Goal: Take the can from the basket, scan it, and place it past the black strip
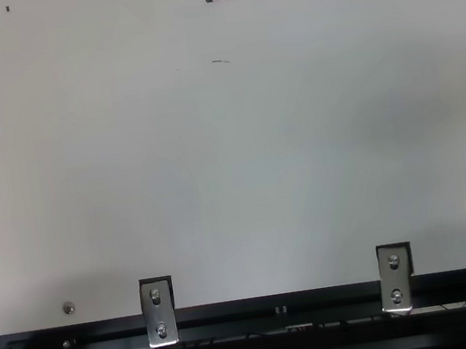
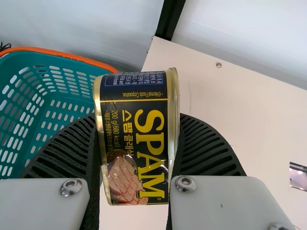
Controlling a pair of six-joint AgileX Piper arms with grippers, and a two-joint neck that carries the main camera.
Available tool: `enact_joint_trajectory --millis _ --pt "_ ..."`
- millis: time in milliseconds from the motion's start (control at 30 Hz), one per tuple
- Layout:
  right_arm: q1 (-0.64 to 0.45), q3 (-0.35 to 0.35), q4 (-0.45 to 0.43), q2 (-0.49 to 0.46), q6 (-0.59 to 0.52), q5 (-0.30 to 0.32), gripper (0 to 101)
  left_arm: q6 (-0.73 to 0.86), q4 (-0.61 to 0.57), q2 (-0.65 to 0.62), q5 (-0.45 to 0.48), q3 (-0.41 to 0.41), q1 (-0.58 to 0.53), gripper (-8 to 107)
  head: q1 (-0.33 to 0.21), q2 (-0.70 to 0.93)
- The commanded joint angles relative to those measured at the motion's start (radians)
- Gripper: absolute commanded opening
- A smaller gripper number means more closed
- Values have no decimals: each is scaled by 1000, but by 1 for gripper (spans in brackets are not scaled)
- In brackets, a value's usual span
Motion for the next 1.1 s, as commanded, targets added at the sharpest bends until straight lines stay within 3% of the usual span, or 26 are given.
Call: enact_joint_trajectory --millis 0,333,533,700,1067 --pt "0 0 0 0 0 0 101 -10 9 2 21 -3 1 10 -49 17" --pt "0 0 0 0 0 0 101 -142 63 24 291 -97 7 10 -49 17" --pt "0 0 0 0 0 0 101 -172 31 52 441 -186 44 10 -49 17" --pt "0 0 0 0 0 0 101 -189 -40 81 441 -169 79 10 -49 17" --pt "0 0 0 0 0 0 101 -299 -331 95 441 -94 130 10 -49 17"
